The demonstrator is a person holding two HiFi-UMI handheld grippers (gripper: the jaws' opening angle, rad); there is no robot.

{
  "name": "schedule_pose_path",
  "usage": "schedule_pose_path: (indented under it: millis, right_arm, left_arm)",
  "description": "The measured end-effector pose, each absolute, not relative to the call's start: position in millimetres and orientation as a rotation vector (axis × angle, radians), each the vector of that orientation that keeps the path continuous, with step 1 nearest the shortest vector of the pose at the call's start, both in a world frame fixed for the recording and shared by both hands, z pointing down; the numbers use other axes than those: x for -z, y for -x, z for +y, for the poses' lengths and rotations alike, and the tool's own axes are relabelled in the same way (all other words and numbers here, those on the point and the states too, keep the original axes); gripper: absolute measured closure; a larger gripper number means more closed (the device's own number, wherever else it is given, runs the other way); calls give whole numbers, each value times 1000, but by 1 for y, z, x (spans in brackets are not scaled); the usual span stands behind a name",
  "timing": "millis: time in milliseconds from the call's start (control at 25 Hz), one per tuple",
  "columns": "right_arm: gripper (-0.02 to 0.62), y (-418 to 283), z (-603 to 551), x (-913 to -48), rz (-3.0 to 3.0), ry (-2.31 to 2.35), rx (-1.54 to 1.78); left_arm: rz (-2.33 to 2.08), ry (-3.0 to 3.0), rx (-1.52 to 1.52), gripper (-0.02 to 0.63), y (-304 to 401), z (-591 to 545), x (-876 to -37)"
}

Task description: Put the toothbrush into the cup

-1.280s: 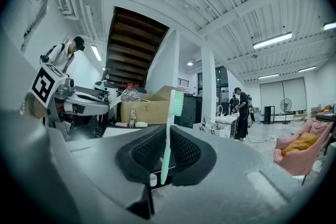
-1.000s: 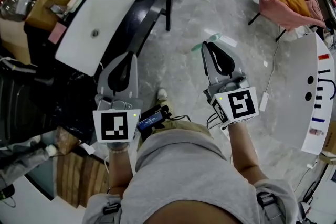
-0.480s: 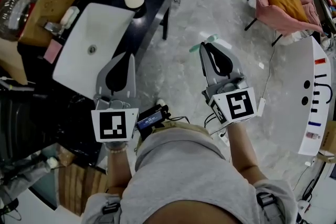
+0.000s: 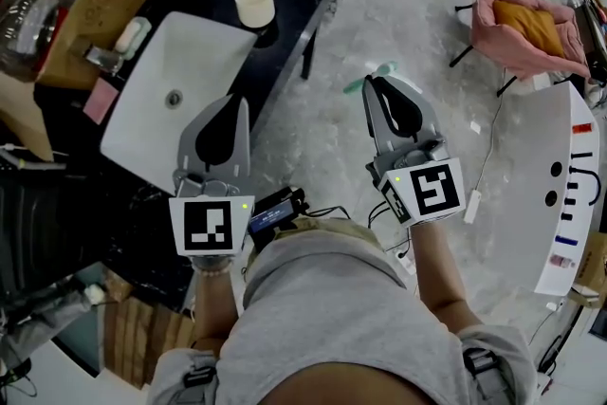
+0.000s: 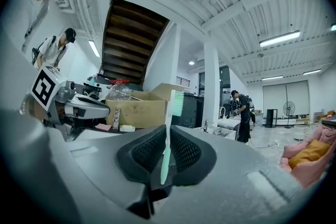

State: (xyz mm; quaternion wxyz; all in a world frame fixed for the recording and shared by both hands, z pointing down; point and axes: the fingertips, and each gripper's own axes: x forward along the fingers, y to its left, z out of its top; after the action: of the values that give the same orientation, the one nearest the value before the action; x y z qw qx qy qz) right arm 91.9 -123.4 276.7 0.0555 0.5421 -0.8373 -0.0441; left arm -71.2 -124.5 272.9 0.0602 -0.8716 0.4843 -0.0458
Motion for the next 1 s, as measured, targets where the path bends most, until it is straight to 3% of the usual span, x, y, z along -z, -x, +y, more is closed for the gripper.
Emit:
schedule_pose_path:
  millis: [1000]
  right_arm:
    - [571,-70,-163,-278,-2575,-1546,149]
  left_arm:
    - [1567,2607,153,594,97,-148,-282]
